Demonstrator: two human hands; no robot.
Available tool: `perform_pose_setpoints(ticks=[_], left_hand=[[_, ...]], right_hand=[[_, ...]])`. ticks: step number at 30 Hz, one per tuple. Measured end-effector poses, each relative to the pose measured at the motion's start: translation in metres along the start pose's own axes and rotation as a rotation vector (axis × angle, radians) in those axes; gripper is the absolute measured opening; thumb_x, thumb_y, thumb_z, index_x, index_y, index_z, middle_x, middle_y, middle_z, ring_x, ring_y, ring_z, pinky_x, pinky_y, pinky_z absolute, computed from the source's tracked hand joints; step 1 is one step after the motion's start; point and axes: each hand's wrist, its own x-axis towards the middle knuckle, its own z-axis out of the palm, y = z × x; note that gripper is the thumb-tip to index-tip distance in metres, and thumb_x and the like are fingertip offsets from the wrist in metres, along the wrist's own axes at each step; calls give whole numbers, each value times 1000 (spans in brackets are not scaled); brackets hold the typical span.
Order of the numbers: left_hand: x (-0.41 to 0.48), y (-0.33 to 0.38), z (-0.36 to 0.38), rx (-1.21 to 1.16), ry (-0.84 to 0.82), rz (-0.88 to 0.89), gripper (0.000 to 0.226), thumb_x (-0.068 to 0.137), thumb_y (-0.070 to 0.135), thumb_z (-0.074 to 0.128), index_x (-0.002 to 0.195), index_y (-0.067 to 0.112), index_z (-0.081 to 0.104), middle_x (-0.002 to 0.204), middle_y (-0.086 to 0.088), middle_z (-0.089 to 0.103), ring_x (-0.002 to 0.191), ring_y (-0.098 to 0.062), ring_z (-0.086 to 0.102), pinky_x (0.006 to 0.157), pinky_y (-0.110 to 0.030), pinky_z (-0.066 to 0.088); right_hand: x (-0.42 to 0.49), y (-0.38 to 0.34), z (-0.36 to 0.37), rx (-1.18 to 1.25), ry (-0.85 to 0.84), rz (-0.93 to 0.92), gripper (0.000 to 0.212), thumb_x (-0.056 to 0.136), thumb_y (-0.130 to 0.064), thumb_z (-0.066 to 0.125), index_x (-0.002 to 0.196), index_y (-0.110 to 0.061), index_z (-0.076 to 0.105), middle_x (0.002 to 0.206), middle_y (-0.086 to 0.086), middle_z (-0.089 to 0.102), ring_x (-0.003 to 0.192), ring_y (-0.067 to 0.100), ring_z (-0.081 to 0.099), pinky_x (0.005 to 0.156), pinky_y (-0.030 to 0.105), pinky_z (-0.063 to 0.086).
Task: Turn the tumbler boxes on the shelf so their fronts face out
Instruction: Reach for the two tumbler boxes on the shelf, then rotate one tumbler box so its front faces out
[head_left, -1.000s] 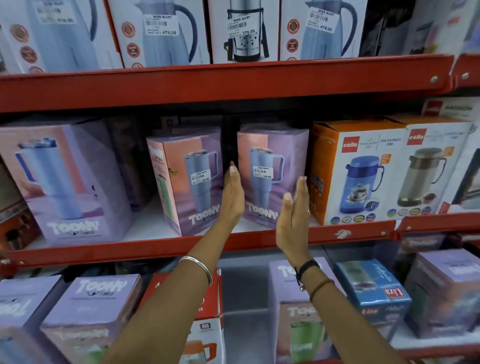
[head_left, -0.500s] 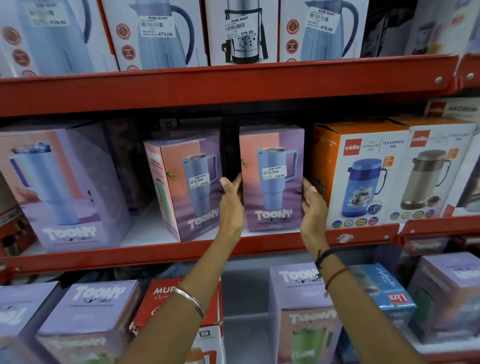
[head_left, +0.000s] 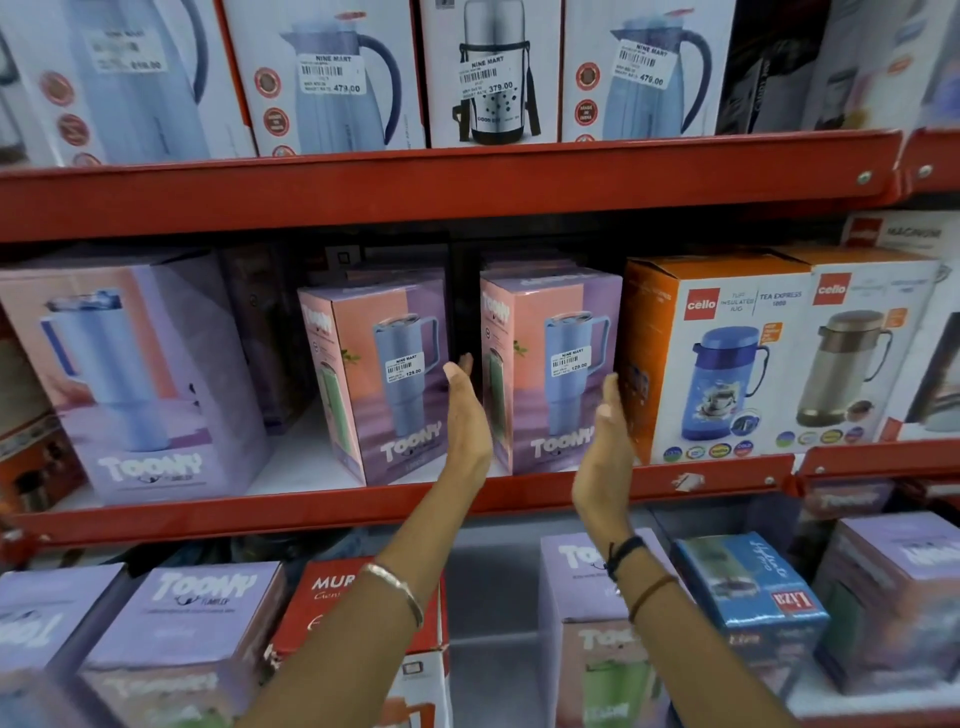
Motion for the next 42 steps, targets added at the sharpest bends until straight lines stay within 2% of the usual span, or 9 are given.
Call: perform_pose_setpoints(ticks=[2, 8, 11, 15, 21, 29, 32, 35, 42], left_hand=[[13, 3, 1, 9, -1, -74, 68, 93, 54, 3, 146, 20, 26, 157, -1, 26, 144, -16, 23, 112, -27, 16], [25, 11, 1, -67, -33, -103, 77, 91, 58, 2, 128, 13, 53, 115, 0, 62, 104, -12, 58, 98, -30, 44], [21, 16, -2, -62, -42, -80, 81, 89, 61, 1, 126, 12, 55, 126, -6, 60, 109, -18, 57, 102, -34, 41], [13, 20, -3, -21, -68, -72, 97, 75, 77, 5, 133, 15, 50, 142, -9, 50, 132, -25, 45, 114, -48, 30], [-6, 18, -1, -95, -91, -65, 81, 88, 61, 2, 135, 14, 48, 140, -8, 50, 127, -19, 47, 103, -34, 38], [-41, 9, 11, -151, -77, -87, 89, 70, 78, 15, 127, 21, 54, 143, -6, 50, 133, -19, 42, 110, -44, 33], [-47, 3, 12, -130, -96, -35, 91, 59, 89, 20, 116, 29, 60, 138, 0, 53, 128, -11, 45, 107, -40, 33], [-35, 1, 12, -81, -2, 32, 73, 86, 62, 10, 120, 19, 58, 134, 0, 55, 118, -6, 50, 111, -35, 33], [37, -1, 8, -19, 63, -82, 80, 85, 68, 8, 147, 20, 24, 158, 1, 24, 144, -14, 22, 121, -39, 14]], right_hand=[[-16, 0, 12, -71, -68, -38, 52, 97, -33, 19, 146, -19, 13, 155, -10, 10, 138, -9, 20, 101, -5, 12], [-21, 7, 29, -116, -121, -2, 63, 88, -48, 19, 146, -23, 16, 159, -8, 3, 144, 3, 4, 121, 41, 13], [-6, 2, 22, 7, -111, 79, 63, 86, -47, 27, 145, -25, 23, 157, -7, 19, 142, 7, 21, 117, 39, 27], [13, -9, 10, 211, -104, 159, 29, 97, -32, 32, 120, -39, 48, 112, -21, 57, 92, -13, 59, 70, 7, 49], [38, -13, -8, 233, -155, 191, 48, 94, -31, 25, 136, -15, 40, 147, 1, 40, 128, 17, 41, 104, 33, 33], [55, -14, -18, 188, -217, 254, 21, 93, -25, 34, 86, -18, 52, 126, 5, 51, 106, 19, 51, 100, 40, 36], [55, -6, -18, 171, -220, 268, 31, 88, -36, 36, 105, -19, 54, 123, 3, 56, 104, 16, 55, 91, 27, 42], [43, -6, -13, 176, -140, 224, 32, 97, -31, 26, 120, -27, 49, 102, -16, 58, 87, -6, 60, 67, 5, 46], [-24, 12, 17, -58, 7, -37, 55, 92, -40, 23, 145, -27, 19, 154, -12, 19, 140, -3, 18, 112, 18, 18]])
